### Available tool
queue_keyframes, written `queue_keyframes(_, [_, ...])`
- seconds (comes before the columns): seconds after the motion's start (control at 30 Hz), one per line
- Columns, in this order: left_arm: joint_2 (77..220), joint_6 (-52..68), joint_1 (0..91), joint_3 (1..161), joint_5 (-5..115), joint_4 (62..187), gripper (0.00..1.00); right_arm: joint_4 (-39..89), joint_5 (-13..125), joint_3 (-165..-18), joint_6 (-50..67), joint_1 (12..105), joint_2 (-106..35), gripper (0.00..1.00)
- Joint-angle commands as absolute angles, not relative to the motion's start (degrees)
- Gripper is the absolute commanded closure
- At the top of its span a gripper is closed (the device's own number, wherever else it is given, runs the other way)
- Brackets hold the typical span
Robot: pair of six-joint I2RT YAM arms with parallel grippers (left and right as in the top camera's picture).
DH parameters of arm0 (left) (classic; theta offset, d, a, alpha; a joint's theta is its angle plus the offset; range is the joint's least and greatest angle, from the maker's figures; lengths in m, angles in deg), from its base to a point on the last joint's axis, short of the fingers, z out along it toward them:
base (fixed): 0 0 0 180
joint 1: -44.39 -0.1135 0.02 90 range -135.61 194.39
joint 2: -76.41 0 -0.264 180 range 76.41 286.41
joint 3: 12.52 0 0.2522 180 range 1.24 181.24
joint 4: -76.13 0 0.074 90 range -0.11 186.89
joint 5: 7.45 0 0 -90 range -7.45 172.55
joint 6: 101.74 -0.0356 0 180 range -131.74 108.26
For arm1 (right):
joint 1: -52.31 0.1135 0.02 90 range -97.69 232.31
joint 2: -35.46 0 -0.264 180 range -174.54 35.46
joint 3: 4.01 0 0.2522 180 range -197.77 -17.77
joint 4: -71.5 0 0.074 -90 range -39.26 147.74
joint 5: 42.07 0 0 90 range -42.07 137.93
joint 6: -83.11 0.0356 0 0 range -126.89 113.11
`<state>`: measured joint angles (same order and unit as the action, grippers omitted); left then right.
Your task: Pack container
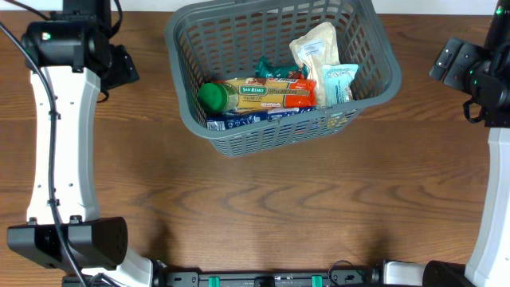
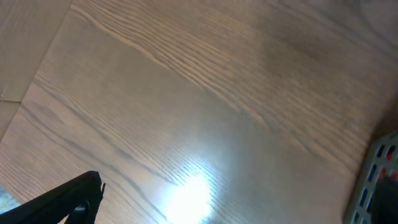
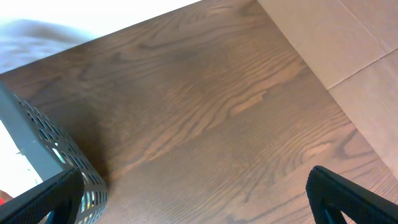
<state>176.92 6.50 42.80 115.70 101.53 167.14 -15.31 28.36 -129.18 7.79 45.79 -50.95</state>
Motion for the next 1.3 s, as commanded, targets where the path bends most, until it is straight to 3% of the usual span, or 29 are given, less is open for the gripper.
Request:
queue_keyframes(0.0, [177.4, 7.0, 40.4, 115.7, 101.4, 166.7, 0.01, -15.4, 27.4, -129.5, 8.5, 45.5, -50.9, 0.01])
queue_keyframes(0.37, [177.4, 6.4, 32.2, 115.7, 101.2, 166.7, 0.01, -15.4, 27.4, -129.5, 8.5, 45.5, -50.9, 0.01])
queue_keyframes(0.63, [177.4, -7.7, 32.2, 115.7, 86.4, 165.2, 0.01, -15.4, 27.4, -129.5, 8.5, 45.5, -50.9, 0.01])
queue_keyframes(1.27, [177.4, -9.6, 32.2, 115.7, 86.1, 165.3, 0.01, -15.4, 27.4, -129.5, 8.5, 45.5, -50.9, 0.01])
